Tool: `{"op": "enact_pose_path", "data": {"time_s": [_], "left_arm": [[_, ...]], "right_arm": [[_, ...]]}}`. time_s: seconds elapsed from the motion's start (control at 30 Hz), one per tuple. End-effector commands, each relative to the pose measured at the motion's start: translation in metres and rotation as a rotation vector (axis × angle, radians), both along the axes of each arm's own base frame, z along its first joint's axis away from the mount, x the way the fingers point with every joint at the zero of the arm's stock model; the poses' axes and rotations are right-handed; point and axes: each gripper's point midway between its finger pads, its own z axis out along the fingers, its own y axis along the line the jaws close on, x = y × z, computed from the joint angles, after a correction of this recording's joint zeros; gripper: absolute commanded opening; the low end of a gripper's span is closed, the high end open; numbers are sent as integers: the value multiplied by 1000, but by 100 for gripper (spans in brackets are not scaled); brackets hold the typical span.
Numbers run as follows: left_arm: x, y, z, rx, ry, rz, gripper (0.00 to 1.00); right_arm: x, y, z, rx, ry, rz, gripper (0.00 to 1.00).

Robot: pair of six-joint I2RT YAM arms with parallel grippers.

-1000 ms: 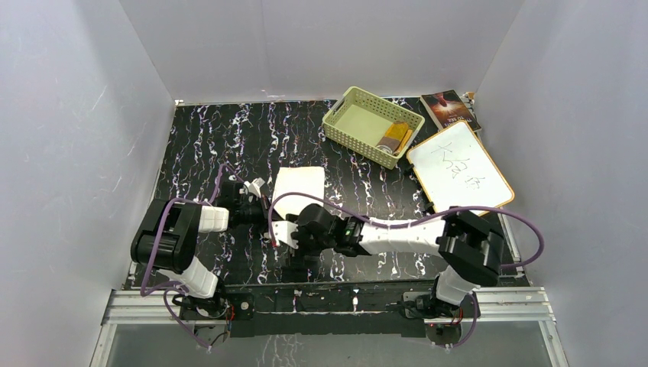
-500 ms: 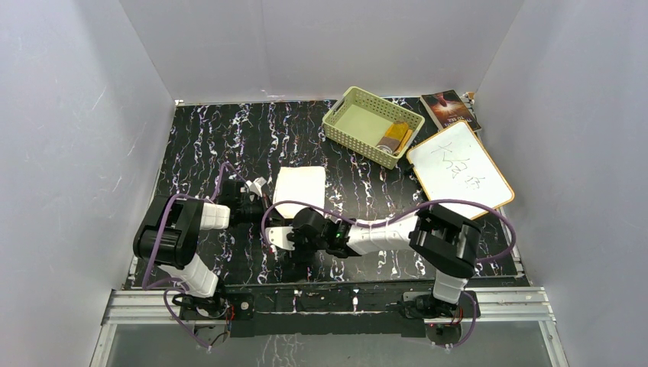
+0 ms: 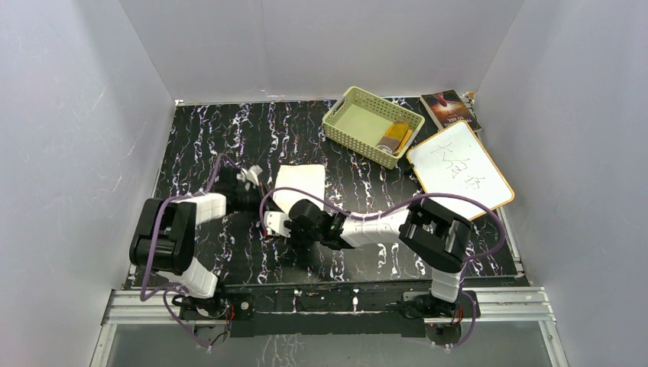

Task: Roll the towels
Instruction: Roll the towel at the center of the board.

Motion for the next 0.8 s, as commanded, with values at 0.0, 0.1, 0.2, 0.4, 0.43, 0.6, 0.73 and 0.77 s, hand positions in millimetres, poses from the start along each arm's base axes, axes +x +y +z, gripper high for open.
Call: {"op": "enact_pose_path", "data": {"time_s": [0.0, 0.1, 0.2, 0.4, 0.43, 0.6, 0.73, 0.77], "left_arm": [[46, 44, 66, 60, -169, 108, 8], [65, 74, 115, 78, -302, 175, 21], [64, 79, 145, 85, -404, 136, 24], [34, 50, 145, -83, -416, 1, 16], [29, 46, 142, -97, -407, -17, 15], [14, 22, 131, -132, -389, -80, 15], [13, 7, 111, -153, -342, -84, 14], [14, 4, 105, -157, -332, -85, 14]], "right_arm": [[-23, -15, -9, -13, 224, -39, 7], [-36, -6, 13, 93, 415, -20, 3], [-39, -2, 34, 181, 641, -18, 1], [-18, -2, 71, 330, 1046, 2, 7], [-11, -3, 73, 349, 1118, -11, 7], [29, -12, 47, 406, 1318, -174, 4], [46, -14, 21, 444, 1445, -277, 2], [49, -15, 16, 448, 1467, -295, 2]]}}
